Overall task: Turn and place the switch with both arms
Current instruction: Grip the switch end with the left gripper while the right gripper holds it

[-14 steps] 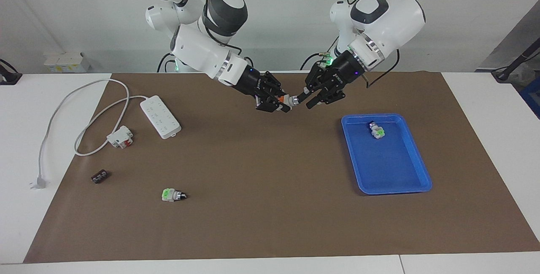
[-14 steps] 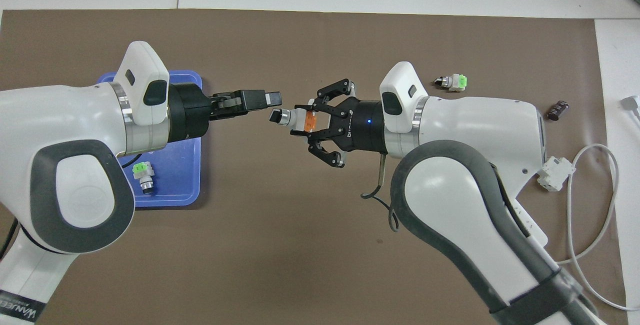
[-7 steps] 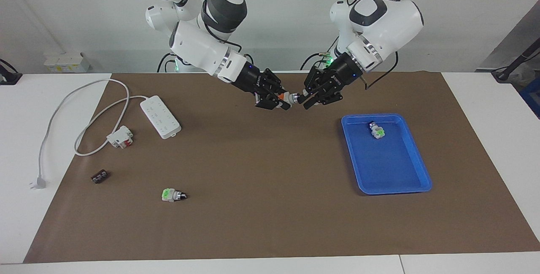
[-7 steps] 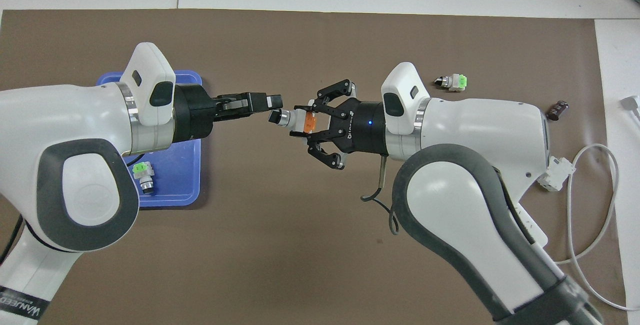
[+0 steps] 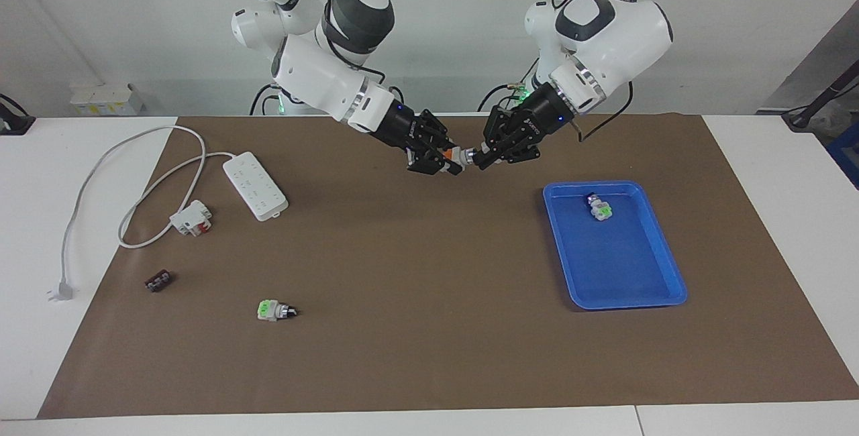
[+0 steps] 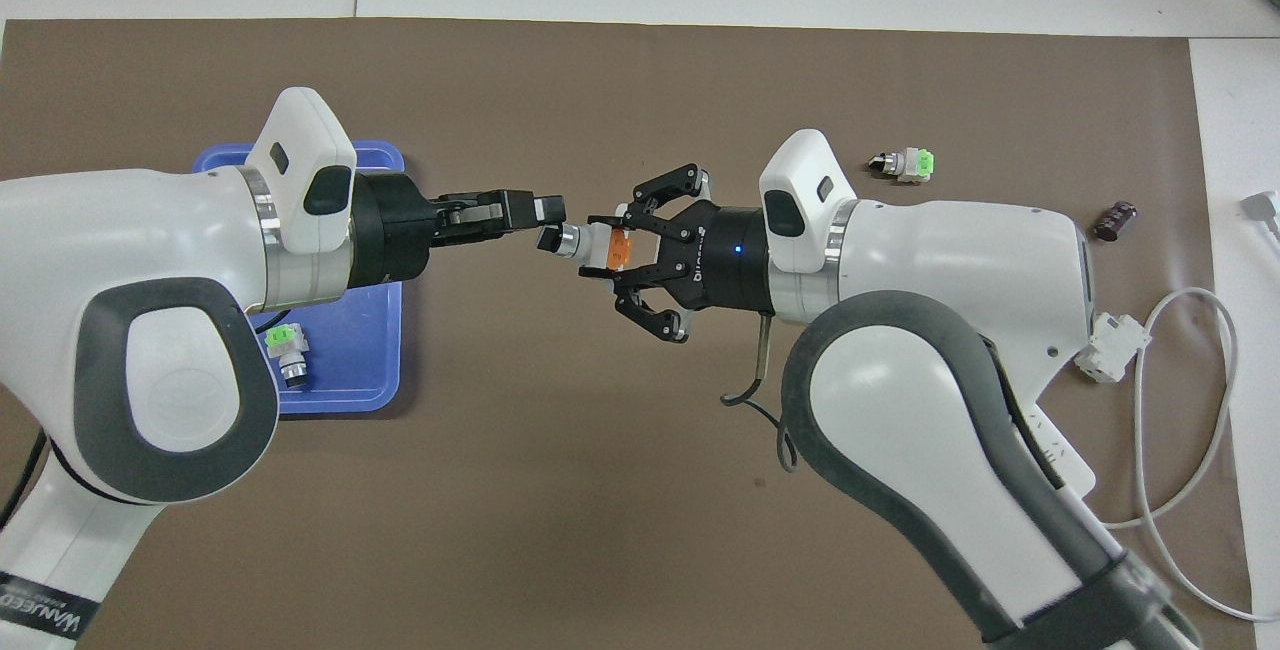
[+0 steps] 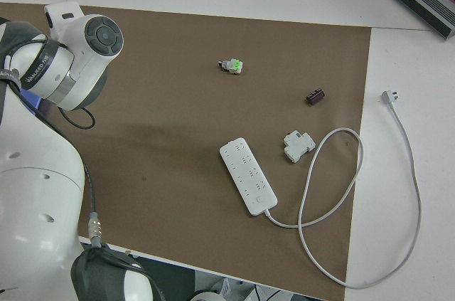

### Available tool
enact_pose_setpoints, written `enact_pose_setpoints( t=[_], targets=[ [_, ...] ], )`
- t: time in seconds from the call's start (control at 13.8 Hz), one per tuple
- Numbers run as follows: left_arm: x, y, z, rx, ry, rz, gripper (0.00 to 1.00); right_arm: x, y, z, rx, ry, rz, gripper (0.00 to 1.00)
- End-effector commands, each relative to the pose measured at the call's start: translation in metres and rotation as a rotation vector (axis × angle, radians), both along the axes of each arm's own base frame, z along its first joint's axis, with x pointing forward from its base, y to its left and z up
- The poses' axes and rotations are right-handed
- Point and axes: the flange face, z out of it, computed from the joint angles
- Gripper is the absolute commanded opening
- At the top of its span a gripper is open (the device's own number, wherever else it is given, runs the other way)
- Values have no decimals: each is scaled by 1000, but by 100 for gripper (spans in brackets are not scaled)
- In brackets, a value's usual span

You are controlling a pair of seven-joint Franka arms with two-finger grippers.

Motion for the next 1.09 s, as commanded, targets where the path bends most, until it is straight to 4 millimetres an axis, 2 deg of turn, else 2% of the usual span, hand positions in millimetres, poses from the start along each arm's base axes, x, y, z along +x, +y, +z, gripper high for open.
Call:
enact_pose_setpoints(
  t=[0.0, 0.36, 0.58, 1.02],
  targets=[
    [-4, 3, 1, -8, 24, -48, 31, -3, -6, 7, 15, -6, -31, 0],
    [-5, 5, 2, 0, 28, -70, 26, -3, -6, 7, 15, -4, -32, 0],
    [-5, 12, 1, 13, 4, -121, 24, -3, -6, 6, 13, -5, -30, 0],
    [-6, 19, -1, 23, -13, -163, 29, -3, -6, 6, 13, -7, -28, 0]
  ],
)
